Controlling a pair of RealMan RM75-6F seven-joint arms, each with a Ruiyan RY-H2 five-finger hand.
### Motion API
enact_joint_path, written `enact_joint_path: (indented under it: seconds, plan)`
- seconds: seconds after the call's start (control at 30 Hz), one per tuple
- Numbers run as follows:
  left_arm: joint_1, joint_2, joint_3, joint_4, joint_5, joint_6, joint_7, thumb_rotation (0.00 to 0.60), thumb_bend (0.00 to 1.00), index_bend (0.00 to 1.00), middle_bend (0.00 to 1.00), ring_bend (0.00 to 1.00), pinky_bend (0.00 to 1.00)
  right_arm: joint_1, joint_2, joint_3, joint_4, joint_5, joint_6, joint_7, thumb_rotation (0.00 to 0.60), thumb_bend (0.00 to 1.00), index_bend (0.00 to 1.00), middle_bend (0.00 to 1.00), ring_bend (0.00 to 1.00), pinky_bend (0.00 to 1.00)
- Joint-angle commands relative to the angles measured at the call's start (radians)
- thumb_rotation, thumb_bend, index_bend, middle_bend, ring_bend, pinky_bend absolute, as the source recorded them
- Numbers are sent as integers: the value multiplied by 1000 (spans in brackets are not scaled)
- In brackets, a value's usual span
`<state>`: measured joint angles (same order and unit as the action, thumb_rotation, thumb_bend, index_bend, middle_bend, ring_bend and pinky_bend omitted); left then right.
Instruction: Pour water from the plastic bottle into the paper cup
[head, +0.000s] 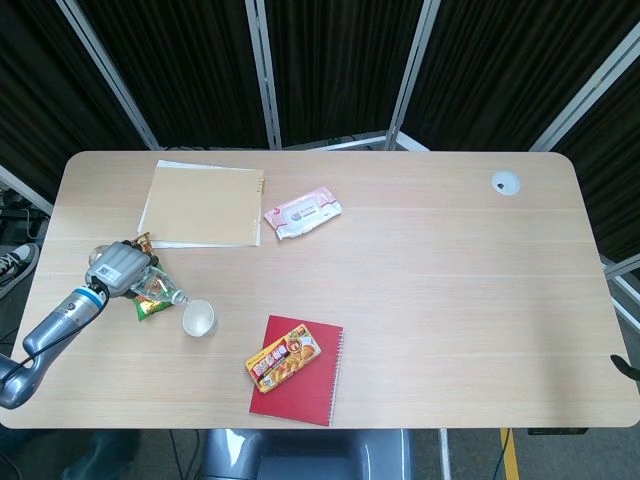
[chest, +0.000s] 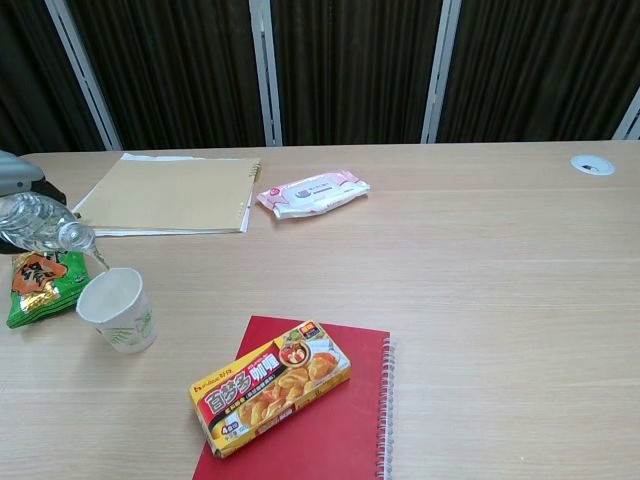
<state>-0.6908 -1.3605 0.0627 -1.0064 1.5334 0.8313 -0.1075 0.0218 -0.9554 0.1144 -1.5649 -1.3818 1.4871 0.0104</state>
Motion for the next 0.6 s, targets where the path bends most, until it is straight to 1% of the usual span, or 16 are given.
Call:
enact_joint_path:
  seconds: [0.03,0.6]
  plan:
    - [4,1,0,-2,1,7,3,600,453,551,478,368,366,1,0,0,0,-1,0,0,600,0,0,0,0,0]
    - [5,0,2,-2,19,37,44,600,455,550,478,368,366,0,0,0,-3,-2,0,-4,600,0,0,0,0,0]
